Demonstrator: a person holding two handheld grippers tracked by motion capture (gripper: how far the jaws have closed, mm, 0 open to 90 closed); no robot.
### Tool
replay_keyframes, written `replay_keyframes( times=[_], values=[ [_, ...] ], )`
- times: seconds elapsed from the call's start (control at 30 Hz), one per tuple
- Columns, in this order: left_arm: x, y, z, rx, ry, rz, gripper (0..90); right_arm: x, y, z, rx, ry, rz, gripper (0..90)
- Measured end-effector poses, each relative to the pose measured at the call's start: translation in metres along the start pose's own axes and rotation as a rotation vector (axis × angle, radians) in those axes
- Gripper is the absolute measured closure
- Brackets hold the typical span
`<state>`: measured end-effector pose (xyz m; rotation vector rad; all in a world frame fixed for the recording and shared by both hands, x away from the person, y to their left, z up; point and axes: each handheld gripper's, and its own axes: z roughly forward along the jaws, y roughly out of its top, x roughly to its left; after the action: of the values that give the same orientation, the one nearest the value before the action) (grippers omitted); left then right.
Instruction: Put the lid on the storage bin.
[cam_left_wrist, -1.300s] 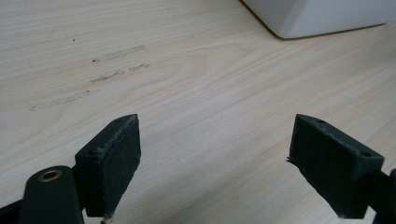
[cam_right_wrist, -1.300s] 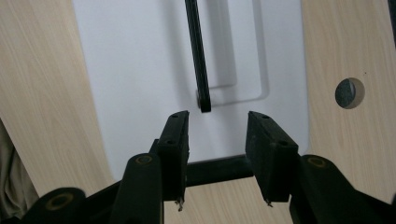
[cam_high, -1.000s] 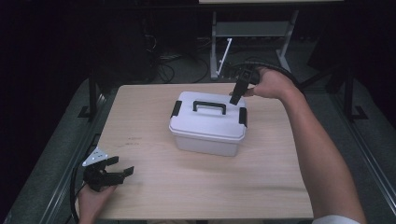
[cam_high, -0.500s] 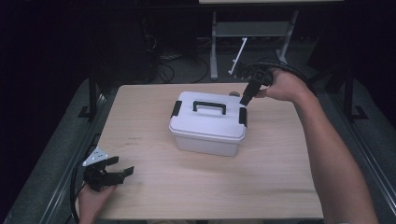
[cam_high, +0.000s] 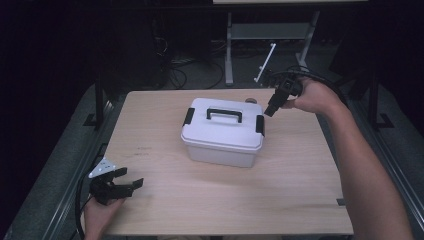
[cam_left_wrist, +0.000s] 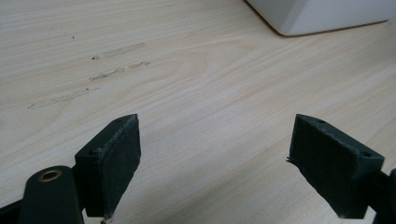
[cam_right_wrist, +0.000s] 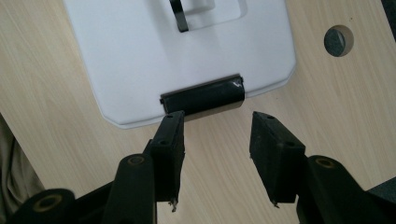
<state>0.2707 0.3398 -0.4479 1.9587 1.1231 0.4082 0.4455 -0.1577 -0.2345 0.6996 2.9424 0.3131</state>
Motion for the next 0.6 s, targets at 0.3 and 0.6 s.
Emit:
replay_keyframes(
  times=[0.3,0.6],
  values=[
    [0.0,0.0,0.001,-0.002,-0.001,-0.003,15.8,0.0,-0.014,0.003,-0.001,0.006,0.021,53.5],
    [-0.001,0.0,0.002,0.007,-0.002,0.002,15.8,0.001,-0.029,0.006,-0.006,0.007,0.037,52.5]
  ],
)
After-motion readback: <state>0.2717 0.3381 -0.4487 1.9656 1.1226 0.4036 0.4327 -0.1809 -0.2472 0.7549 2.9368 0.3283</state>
